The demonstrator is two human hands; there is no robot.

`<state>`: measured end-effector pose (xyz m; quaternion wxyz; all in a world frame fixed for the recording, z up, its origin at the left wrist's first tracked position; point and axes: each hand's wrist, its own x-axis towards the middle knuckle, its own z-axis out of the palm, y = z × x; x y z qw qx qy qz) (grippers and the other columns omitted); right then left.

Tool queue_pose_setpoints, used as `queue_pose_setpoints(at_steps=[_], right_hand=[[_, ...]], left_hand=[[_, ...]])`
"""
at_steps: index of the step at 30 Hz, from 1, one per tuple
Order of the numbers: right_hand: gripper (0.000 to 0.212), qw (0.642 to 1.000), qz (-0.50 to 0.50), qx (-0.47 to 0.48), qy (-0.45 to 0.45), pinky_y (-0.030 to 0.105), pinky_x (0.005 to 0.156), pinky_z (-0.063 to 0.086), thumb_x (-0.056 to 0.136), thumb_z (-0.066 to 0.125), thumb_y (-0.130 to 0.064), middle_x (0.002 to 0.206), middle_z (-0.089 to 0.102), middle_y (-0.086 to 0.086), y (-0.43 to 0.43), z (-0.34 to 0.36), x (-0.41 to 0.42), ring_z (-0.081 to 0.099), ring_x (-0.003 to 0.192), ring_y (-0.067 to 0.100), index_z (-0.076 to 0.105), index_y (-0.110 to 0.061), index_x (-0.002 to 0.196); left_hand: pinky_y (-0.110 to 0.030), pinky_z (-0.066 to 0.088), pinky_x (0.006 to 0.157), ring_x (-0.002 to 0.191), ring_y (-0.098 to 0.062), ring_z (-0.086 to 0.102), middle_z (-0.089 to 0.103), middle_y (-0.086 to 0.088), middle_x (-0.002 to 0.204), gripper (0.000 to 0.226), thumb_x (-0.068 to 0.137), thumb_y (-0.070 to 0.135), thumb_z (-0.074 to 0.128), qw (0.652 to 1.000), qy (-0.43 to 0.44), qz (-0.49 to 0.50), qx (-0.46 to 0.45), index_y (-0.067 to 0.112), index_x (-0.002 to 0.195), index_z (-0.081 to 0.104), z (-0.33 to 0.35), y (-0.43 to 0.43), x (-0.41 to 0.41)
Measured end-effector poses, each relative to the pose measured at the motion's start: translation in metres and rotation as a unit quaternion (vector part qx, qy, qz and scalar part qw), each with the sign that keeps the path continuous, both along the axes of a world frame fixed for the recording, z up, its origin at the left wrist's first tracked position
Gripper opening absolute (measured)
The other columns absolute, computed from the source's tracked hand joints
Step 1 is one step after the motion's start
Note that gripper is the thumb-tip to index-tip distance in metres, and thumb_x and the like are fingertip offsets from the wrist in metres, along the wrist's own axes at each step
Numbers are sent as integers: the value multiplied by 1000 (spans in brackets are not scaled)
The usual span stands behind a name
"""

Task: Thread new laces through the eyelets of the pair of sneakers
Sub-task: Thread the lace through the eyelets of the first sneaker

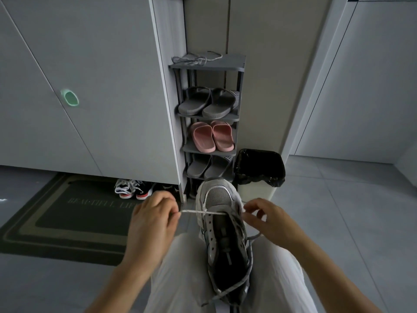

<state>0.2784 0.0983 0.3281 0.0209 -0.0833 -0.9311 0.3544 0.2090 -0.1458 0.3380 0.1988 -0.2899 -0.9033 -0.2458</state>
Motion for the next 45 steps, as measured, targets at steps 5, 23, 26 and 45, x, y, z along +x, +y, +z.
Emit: queue_pose_setpoints(at_steps=[5,23,26,45], right_hand=[[22,975,107,-18,196,5,74,40,81,64,-28,88,56,-21,-32,12,-15,52,77,-14,68,-13,97],[11,973,-64,166,149,24,54,40,63,75,-23,67,59,-4,-46,-16,-17,58,60,18,63,-21,64],[7,967,-85,155,185,24,57,39,63,66,-27,66,56,-4,-51,-23,-21,57,60,19,63,-21,61],[28,963,-104,-183,170,11,68,44,73,72,-4,75,59,-10,-66,-41,-24,57,77,5,64,-30,68]], left_hand=[[-24,41,61,66,-11,54,58,4,82,15,81,30,50,996,-15,-82,41,17,75,55,17,37,6],[6,33,70,81,8,53,56,5,104,37,80,2,57,947,-263,-26,182,14,115,61,-31,63,21],[5,33,72,84,19,51,56,10,99,39,80,-3,54,932,-288,-44,218,13,115,62,-33,58,20],[-4,44,65,75,10,59,64,14,97,40,77,6,53,843,-397,-11,363,30,107,60,-40,58,27]])
